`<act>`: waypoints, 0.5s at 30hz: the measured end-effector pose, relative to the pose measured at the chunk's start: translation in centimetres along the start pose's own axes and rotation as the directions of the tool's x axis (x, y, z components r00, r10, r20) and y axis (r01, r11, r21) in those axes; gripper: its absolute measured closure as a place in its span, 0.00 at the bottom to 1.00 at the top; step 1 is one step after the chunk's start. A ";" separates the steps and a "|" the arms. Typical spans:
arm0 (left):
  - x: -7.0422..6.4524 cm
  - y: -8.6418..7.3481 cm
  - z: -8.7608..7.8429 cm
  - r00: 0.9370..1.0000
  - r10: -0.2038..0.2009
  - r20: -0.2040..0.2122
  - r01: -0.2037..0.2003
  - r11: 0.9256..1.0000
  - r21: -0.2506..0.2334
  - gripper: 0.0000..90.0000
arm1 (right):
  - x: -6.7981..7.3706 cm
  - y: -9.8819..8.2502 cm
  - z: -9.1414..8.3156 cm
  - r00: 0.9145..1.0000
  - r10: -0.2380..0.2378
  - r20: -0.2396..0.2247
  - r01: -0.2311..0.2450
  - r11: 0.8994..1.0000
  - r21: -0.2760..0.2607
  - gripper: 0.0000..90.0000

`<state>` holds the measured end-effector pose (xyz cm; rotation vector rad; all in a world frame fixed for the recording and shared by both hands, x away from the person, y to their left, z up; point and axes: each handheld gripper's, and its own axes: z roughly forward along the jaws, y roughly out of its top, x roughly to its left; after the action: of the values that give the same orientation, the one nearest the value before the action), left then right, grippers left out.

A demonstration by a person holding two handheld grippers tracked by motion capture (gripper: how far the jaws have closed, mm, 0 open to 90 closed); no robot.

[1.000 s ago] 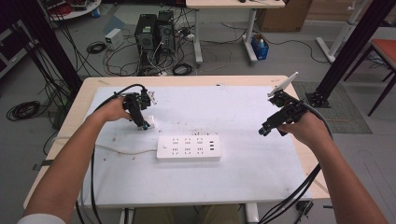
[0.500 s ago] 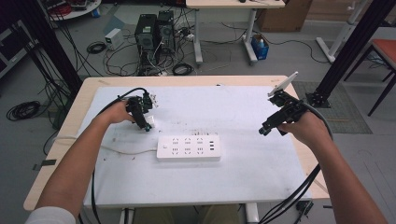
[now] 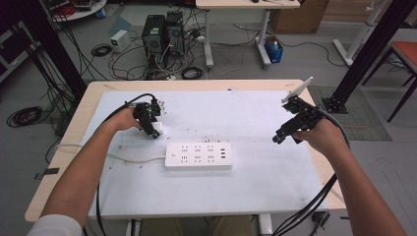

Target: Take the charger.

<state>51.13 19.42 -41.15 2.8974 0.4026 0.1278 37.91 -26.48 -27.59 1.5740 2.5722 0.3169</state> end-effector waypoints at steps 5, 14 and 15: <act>0.0 -0.1 -0.1 0.999 0.002 0.036 -0.002 1.000 -0.009 0.46 | 0.2 0.3 0.2 1.000 -0.010 0.004 0.010 1.000 -0.005 0.03; -0.4 -0.7 -0.4 0.999 -0.035 0.013 0.036 0.998 -0.048 0.47 | 0.5 0.3 0.3 1.000 -0.021 0.005 0.021 1.000 -0.008 0.03; -0.4 -0.7 -1.0 0.999 -0.040 0.006 0.040 0.997 -0.062 0.47 | 0.5 0.3 0.3 1.000 -0.019 0.007 0.019 1.000 -0.007 0.03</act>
<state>50.47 20.13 -40.40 2.8260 0.4477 0.1249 38.06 -25.87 -27.82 1.5443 2.5762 0.3185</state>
